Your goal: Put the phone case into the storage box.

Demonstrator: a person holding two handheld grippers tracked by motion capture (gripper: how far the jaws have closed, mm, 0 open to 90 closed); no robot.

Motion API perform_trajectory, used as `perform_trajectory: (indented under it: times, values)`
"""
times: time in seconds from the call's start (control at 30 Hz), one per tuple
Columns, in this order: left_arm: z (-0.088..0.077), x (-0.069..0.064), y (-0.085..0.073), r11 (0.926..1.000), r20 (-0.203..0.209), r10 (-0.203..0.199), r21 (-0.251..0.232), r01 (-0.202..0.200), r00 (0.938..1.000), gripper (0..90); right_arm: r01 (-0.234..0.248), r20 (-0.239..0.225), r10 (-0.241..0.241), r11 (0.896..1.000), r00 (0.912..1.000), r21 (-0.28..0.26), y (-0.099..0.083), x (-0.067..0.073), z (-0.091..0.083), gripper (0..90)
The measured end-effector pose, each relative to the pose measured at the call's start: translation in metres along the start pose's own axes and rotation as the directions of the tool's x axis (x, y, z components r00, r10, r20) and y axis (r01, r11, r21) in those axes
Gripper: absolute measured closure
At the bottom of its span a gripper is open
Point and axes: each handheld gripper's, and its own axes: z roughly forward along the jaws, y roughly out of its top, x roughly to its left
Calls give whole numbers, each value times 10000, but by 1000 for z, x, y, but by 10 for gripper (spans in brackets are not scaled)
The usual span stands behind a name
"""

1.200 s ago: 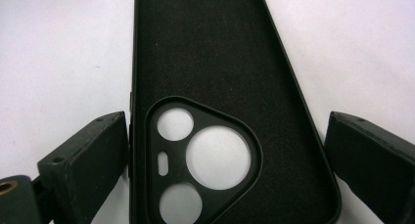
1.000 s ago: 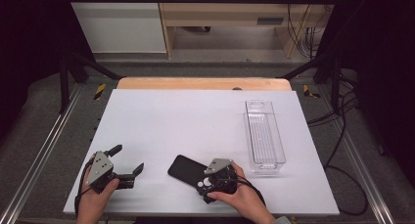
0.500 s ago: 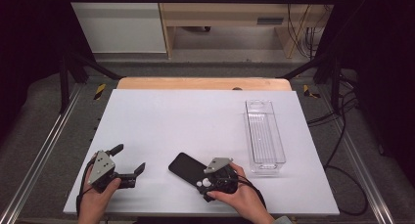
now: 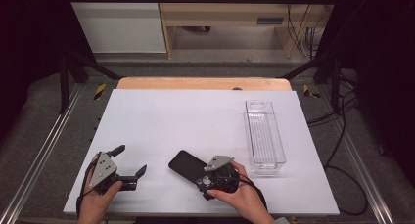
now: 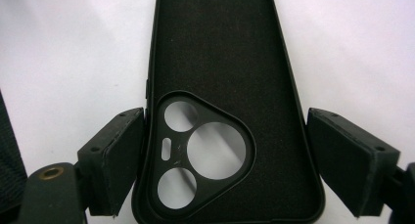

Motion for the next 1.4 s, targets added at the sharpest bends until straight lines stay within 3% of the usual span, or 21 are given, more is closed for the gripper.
perform_trajectory:
  times: [0.07,0.13,0.3,0.4,0.43,0.47,0.5,0.53,0.57,0.67,0.73,0.77,0.9,0.93,1.0,1.03,1.07,1.1,1.17,1.2,1.4]
  values:
    - [1,-3,1,9998,34,191,78,-192,9998,29,-83,7,83,9999,10000,-85,0,-3,-4,173]
    - [5,-12,5,9972,185,730,168,-733,9972,31,-187,98,188,9998,9998,-62,-1,-5,-7,173]
    - [13,-32,18,9873,347,1588,36,-1590,9867,58,-63,132,62,9999,9999,128,1,-9,-14,173]
    - [19,-42,24,9838,484,1791,-35,-1791,9826,75,25,95,-27,9998,10000,183,6,-13,-18,173]
    - [25,-53,28,9719,670,2347,32,-2354,9698,78,37,90,-39,9998,10000,204,7,-14,-19,174]
    - [25,-53,28,9719,670,2347,32,-2354,9698,81,94,96,-97,9996,9999,257,8,-16,-19,174]
    - [32,-61,31,9606,820,2764,87,-2780,9575,83,124,70,-126,9995,9999,283,9,-18,-19,175]
    - [32,-61,31,9606,820,2764,87,-2780,9575,85,171,52,-172,9993,9998,341,10,-20,-19,176]
    - [35,-65,32,9550,897,2946,92,-2965,9514,88,142,66,-145,9992,9999,370,12,-21,-18,176]
    - [48,-73,43,9304,1017,3648,0,-3667,9255,92,130,75,-134,9986,9999,520,16,-29,-17,178]
    - [51,-73,46,9268,1031,3738,-26,-3756,9218,93,152,60,-155,9985,9999,527,18,-31,-17,178]
    - [55,-72,50,9198,916,3913,-76,-3923,9157,93,57,79,-61,9986,9999,531,21,-34,-19,178]
    - [54,-70,48,9147,692,4033,-38,-4041,9124,93,150,105,-156,9983,9998,562,27,-37,-23,178]
    - [52,-73,45,9017,627,4306,121,-4321,9004,93,112,93,-118,9980,9999,628,32,-38,-26,178]
    - [51,-74,44,8989,556,4368,128,-4380,8979,94,104,49,-107,9983,9999,569,35,-39,-27,178]
    - [50,-77,43,8918,540,4508,167,-4522,8910,96,234,65,-239,9975,9997,664,41,-38,-29,178]
    - [50,-81,42,8710,512,4885,311,-4903,8710,96,262,74,-268,9974,9996,673,43,-36,-29,177]
    - [50,-81,42,8710,512,4885,311,-4903,8710,96,262,74,-268,9974,9996,673,43,-36,-29,177]
    - [51,-84,40,8633,550,5014,342,-5035,8635,100,417,55,-423,9962,9991,767,48,-33,-30,177]
    - [52,-86,39,8534,501,5176,417,-5196,8542,107,564,50,-571,9945,9984,885,51,-30,-29,178]
    - [54,-87,35,8541,521,5149,546,-5173,8557,110,805,-81,-801,9920,9968,974,56,-23,-26,177]
